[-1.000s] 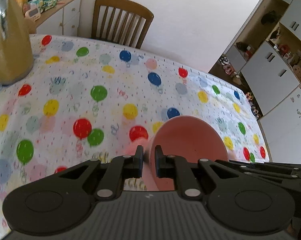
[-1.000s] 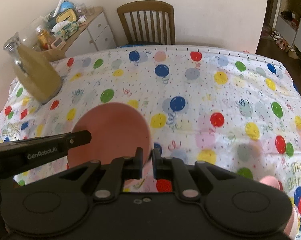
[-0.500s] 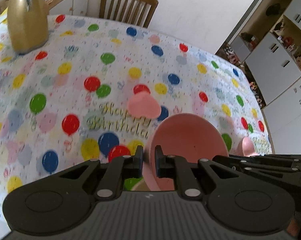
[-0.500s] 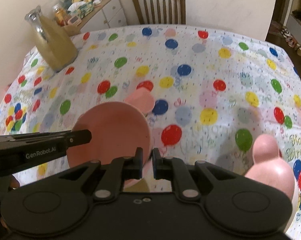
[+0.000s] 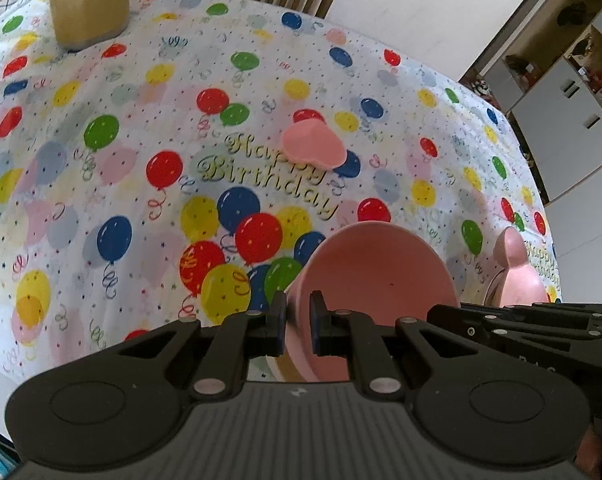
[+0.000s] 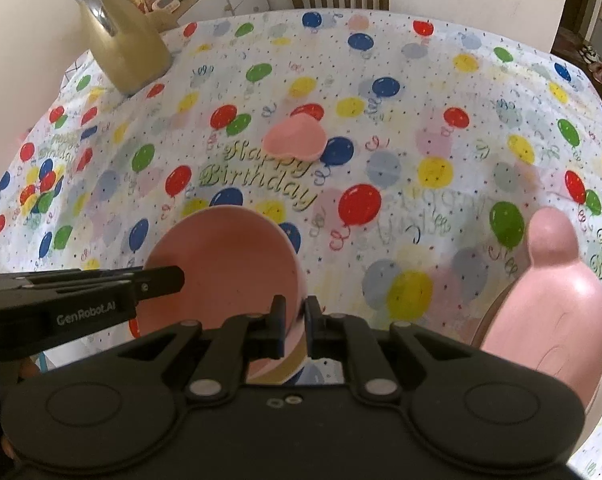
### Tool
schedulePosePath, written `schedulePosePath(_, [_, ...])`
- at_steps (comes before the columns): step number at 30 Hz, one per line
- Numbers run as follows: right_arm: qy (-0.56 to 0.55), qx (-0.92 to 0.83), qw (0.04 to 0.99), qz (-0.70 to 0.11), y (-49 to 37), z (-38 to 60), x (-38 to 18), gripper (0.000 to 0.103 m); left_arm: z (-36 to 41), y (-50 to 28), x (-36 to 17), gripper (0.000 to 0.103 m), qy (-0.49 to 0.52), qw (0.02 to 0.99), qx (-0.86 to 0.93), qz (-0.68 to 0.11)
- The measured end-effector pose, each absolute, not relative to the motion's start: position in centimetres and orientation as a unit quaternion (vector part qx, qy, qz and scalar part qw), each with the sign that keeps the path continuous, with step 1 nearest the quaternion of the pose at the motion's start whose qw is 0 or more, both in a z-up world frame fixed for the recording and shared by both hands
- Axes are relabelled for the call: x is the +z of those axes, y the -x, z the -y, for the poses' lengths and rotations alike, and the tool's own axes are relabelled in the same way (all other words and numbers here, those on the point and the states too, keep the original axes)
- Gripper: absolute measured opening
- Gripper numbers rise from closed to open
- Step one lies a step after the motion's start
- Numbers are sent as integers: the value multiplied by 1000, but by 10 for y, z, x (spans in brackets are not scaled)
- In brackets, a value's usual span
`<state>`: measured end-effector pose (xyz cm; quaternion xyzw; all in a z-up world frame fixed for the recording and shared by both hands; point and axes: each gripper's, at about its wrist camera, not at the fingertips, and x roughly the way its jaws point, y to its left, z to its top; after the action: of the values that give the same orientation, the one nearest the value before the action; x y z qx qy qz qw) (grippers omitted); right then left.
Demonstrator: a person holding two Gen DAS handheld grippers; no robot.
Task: Organize plates and bowls
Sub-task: 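Lower the pink bowl onto the tablecloth and open both grippers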
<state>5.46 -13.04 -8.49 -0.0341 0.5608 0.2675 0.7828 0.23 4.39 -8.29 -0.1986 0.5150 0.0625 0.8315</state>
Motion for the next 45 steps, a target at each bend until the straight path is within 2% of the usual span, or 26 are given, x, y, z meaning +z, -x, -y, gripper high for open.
schedulePosePath(22, [30,259,771,-581,-53,129,-109,8,-43,-3,-107,11,196,819,61,-536])
schedulePosePath(31, [23,263,767,-585,-54,131,-110,19,-45,-5,-107,11,193,818,55,-539])
schedulePosePath(41, [22,269,772,-576,-58,134,-97,23,-51,-1,-93,12,184,823,39,-537])
schedulePosePath(45, [20,274,777,-566,-62,135,-87,29,-55,-3,-81,14,177,834,39,-521])
